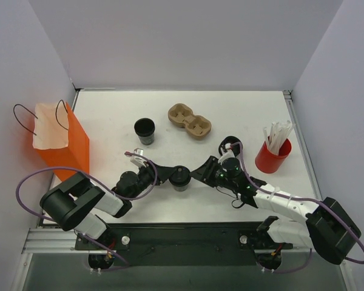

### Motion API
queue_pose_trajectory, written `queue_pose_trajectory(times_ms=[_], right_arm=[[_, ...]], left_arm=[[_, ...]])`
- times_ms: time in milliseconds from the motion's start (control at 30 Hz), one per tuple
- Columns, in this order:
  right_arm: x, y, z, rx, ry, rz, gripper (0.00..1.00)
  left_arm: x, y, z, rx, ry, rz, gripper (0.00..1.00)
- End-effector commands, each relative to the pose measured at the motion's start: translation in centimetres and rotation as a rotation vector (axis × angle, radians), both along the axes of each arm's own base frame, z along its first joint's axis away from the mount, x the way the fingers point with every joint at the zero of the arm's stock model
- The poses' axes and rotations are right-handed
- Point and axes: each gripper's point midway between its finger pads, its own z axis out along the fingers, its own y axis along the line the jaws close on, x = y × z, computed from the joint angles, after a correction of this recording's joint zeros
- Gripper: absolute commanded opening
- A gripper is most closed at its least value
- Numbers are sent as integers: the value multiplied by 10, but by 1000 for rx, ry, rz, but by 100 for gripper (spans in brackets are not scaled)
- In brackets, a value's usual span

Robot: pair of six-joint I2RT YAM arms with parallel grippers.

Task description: Pack the takeout coffee

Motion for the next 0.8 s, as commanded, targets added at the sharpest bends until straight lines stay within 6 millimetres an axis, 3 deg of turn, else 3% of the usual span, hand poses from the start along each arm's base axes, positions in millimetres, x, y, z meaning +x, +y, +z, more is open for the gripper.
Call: queue_pose_trajectory(times_ms=[0, 133, 767], right_arm=[[-14, -3, 13, -4, -29, 7, 36], [-21, -2, 17, 17, -42, -1, 36], [-20, 7, 9, 57, -32, -55, 33]], left_arm=[[-82, 61, -147, 472, 409, -75, 39], [-82, 60, -147, 472, 410, -71, 39], [-84, 60, -149, 472, 413, -71, 39]])
